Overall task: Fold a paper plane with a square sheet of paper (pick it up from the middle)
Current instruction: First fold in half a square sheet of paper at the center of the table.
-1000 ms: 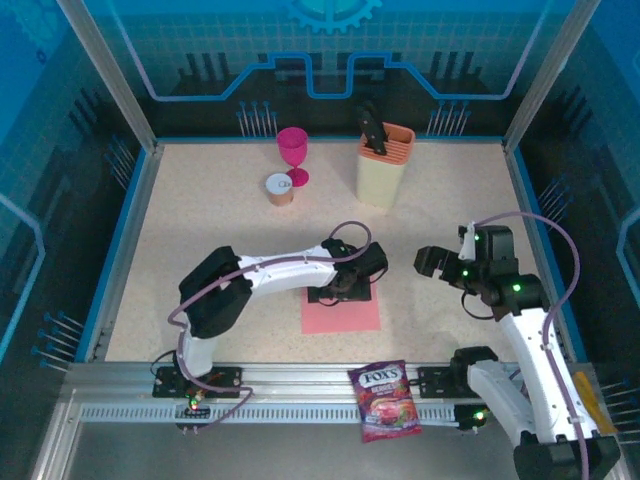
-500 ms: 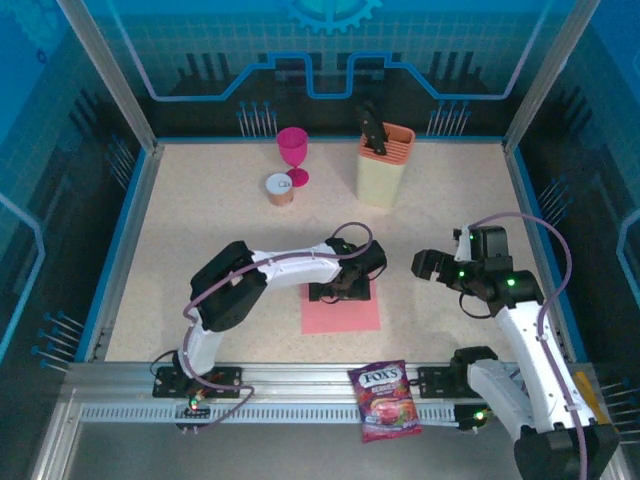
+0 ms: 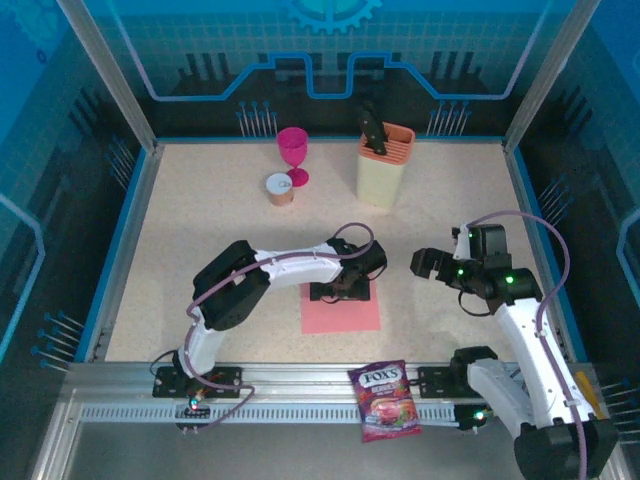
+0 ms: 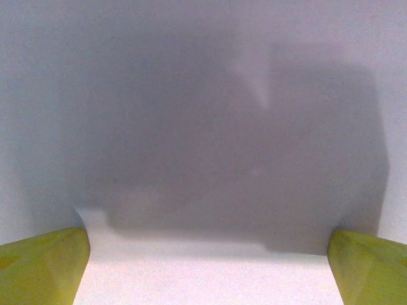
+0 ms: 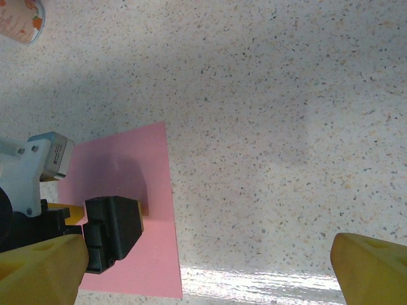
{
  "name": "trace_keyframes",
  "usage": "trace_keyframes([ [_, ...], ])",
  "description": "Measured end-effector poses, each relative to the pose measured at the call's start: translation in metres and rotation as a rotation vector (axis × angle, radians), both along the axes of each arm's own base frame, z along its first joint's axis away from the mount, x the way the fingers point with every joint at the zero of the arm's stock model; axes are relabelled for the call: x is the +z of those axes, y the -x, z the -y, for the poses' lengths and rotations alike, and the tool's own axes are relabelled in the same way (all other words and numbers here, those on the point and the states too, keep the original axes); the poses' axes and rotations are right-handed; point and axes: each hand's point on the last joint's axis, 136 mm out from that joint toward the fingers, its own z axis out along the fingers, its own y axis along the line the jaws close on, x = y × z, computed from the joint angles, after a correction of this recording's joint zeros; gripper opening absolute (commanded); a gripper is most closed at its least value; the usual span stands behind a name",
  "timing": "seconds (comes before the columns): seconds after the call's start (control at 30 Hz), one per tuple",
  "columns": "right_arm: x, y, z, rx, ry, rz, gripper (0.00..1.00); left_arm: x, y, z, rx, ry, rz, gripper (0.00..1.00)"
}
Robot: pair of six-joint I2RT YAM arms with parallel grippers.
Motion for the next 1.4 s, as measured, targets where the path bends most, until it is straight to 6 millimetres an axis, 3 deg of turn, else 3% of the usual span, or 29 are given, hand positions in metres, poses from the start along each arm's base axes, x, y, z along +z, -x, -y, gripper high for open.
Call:
trace_keyframes([
  [0.2, 0.000, 0.000, 0.000, 0.000, 0.000, -0.001, 0.99, 0.000, 0.000, 0.001, -0.004, 0.002, 0.002, 0.88],
  [0.43, -0.001, 0.000, 0.000, -0.001, 0.001, -0.006, 0.99, -0.001, -0.001, 0.001, -0.012, 0.006, 0.007, 0.72],
  [0.67, -0.002, -0.001, 0.001, -0.002, 0.004, -0.008, 0.99, -0.001, -0.002, 0.001, -0.025, 0.004, 0.011, 0.70],
  [0.83, -0.003, -0.001, 0.001, -0.002, 0.004, -0.013, 0.99, 0.003, -0.003, 0.001, -0.035, 0.007, 0.020, 0.56],
  [0.97, -0.003, -0.001, 0.001, -0.002, 0.005, -0.013, 0.99, 0.022, -0.008, 0.005, -0.052, 0.047, 0.055, 0.50],
  [1.4, -0.008, -0.005, 0.000, -0.002, 0.006, -0.037, 0.99, 0.119, -0.029, 0.035, -0.093, 0.389, 0.277, 0.42],
])
